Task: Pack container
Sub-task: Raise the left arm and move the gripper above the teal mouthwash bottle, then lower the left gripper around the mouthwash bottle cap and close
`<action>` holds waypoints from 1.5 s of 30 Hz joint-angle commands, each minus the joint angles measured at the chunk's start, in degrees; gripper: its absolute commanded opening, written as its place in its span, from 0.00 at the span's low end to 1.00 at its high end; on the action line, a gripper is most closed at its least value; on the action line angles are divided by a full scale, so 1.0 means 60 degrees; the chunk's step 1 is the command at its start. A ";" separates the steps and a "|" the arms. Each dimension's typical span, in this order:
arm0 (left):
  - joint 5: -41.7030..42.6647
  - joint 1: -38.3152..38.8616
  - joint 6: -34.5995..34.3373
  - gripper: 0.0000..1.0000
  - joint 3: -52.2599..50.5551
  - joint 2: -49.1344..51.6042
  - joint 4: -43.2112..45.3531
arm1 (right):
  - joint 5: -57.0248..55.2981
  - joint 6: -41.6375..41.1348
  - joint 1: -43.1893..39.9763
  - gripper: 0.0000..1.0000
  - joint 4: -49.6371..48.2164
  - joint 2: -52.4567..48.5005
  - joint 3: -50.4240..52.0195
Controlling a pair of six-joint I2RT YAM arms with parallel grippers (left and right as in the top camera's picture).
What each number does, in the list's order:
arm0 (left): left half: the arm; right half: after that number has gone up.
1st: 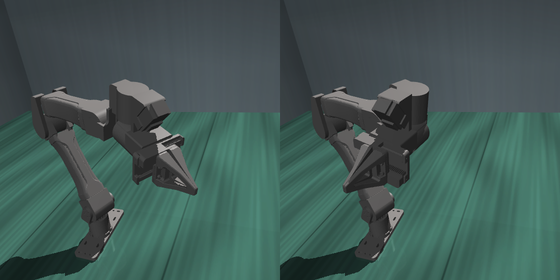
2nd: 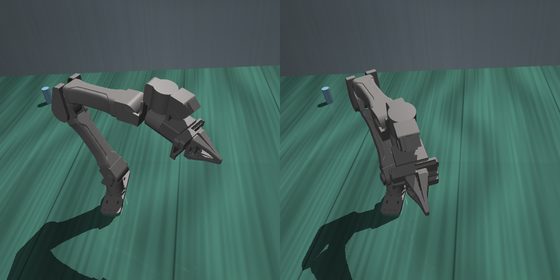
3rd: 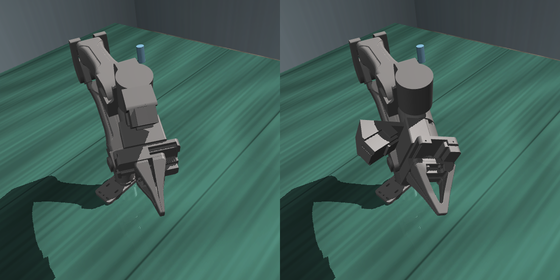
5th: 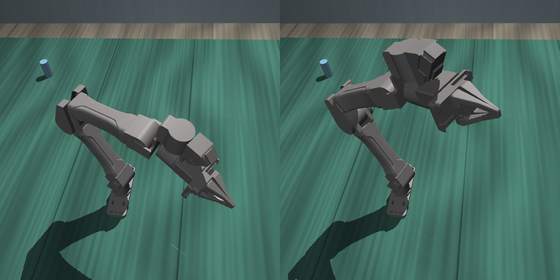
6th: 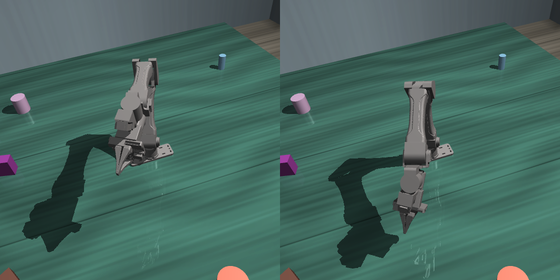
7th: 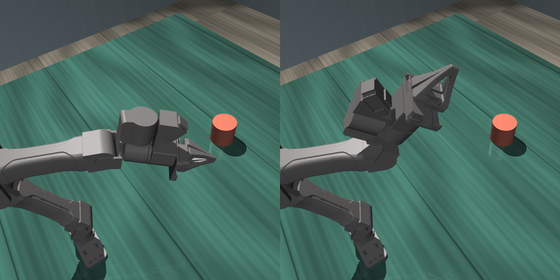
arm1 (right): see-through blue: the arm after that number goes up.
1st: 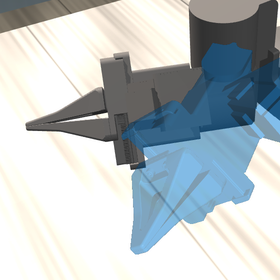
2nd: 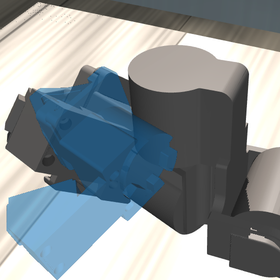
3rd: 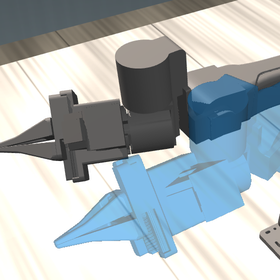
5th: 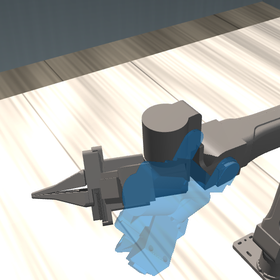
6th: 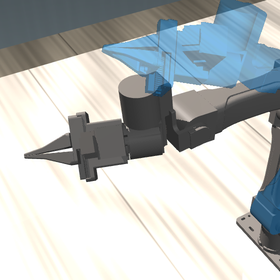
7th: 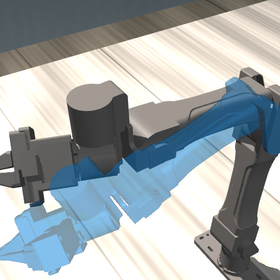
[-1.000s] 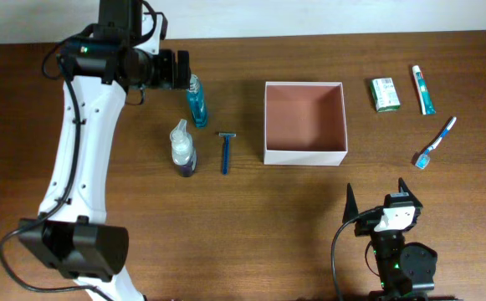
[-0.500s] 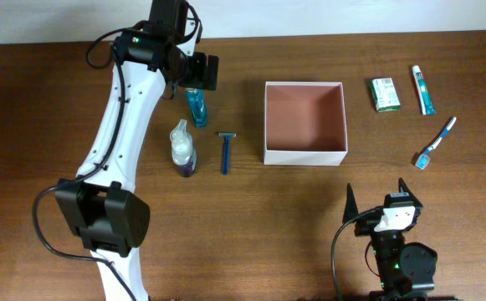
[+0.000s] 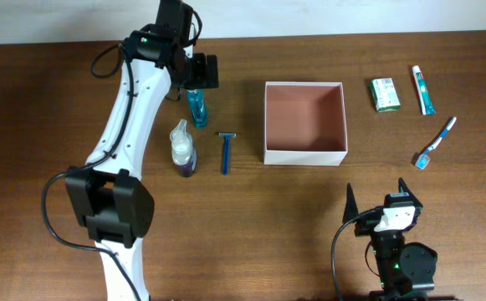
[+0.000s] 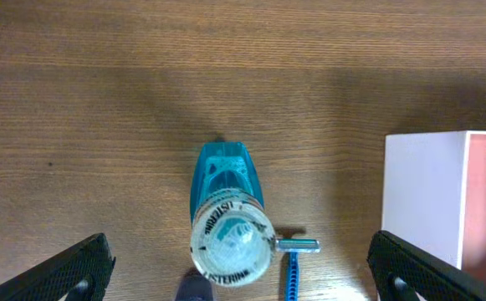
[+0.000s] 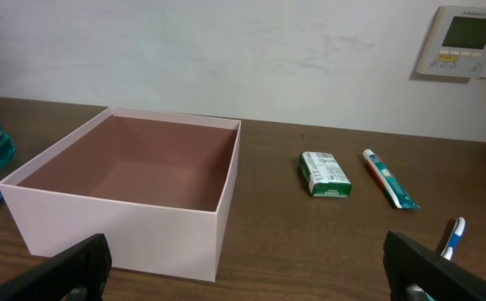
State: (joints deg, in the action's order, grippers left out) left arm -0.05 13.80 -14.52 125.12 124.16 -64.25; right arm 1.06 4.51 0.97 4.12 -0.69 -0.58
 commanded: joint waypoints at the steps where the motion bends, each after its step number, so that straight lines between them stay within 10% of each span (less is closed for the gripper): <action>1: -0.0211 -0.0036 -0.0226 0.99 0.0055 0.0361 -0.0044 | -0.0044 -0.0007 0.0087 0.99 0.0058 0.0062 0.0044; 45: -0.0215 -0.0040 -0.0244 0.99 0.0055 0.1184 0.0841 | -0.0044 -0.0007 0.0087 0.99 0.0058 0.0062 0.0044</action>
State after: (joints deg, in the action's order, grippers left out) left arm -0.71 13.80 -15.51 125.10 131.11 -58.92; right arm 1.06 4.51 0.97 4.12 -0.69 -0.58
